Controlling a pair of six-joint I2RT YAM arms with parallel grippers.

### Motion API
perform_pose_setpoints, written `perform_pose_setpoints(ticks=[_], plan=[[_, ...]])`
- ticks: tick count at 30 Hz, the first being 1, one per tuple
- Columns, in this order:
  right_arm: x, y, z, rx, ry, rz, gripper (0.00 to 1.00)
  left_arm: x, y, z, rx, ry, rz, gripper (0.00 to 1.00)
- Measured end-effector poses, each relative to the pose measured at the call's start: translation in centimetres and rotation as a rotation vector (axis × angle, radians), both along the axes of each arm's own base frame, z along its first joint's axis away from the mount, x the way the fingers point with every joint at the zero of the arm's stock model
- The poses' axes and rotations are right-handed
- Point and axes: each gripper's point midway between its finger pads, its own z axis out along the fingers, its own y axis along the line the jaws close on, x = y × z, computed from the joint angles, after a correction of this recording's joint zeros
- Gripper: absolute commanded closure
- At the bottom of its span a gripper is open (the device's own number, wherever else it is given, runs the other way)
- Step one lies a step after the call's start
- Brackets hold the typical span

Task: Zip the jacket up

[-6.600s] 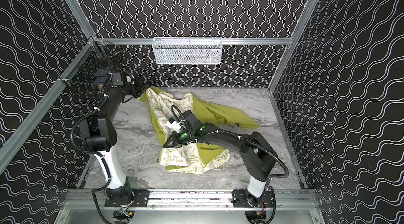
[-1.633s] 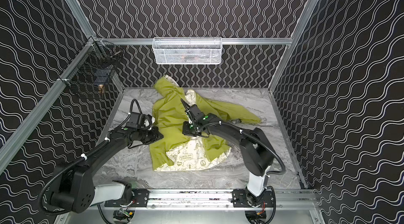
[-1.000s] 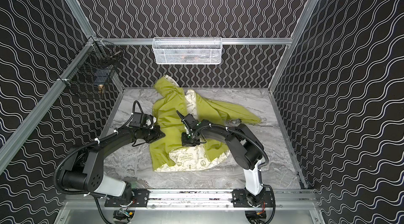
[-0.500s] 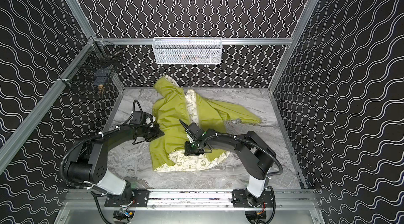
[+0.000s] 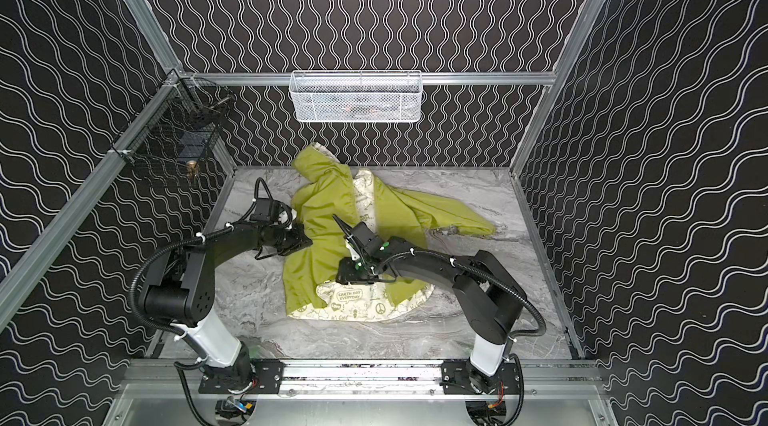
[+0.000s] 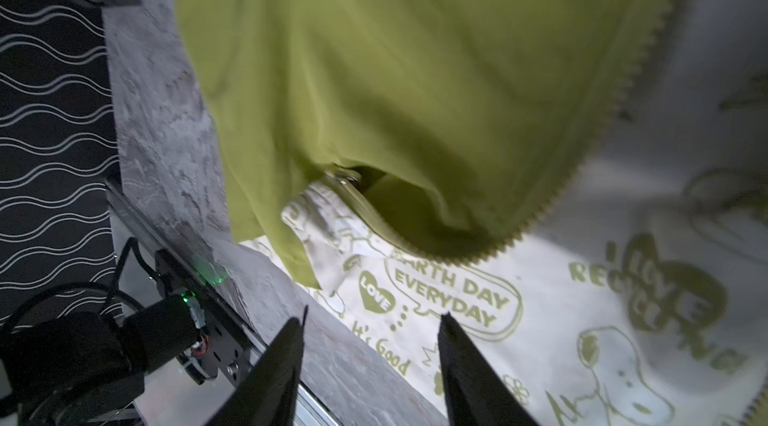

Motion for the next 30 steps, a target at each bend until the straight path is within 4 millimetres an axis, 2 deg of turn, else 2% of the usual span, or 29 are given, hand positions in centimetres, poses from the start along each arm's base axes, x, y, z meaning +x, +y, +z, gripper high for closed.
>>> perform_pose_setpoints(ticks=[3, 8, 14, 17, 25, 30], plan=[[1.3, 1.3, -0.3, -0.021, -0.015, 0.018, 0.41, 0.6, 0.5, -0.4, -0.002, 0.01, 0.014, 0.98], [3.0, 2.8, -3.0, -0.096, -0.015, 0.058, 0.36, 1.8, 0.4, -0.4, -0.01, 0.007, 0.017, 0.98], [3.7, 4.0, -4.5, -0.12, -0.014, 0.117, 0.35, 2.4, 0.6, -0.4, -0.012, 0.002, 0.023, 0.98], [2.9, 4.1, -4.6, -0.099, 0.004, 0.155, 0.34, 2.4, 0.7, -0.6, -0.014, 0.008, 0.026, 0.98], [-2.6, 3.1, -4.8, -0.026, 0.109, 0.261, 0.33, 3.0, 1.1, -0.8, -0.016, 0.011, 0.038, 0.99], [-4.9, 1.7, -4.8, -0.007, 0.138, 0.287, 0.33, 3.5, 1.2, -0.4, -0.016, -0.001, 0.041, 0.99]])
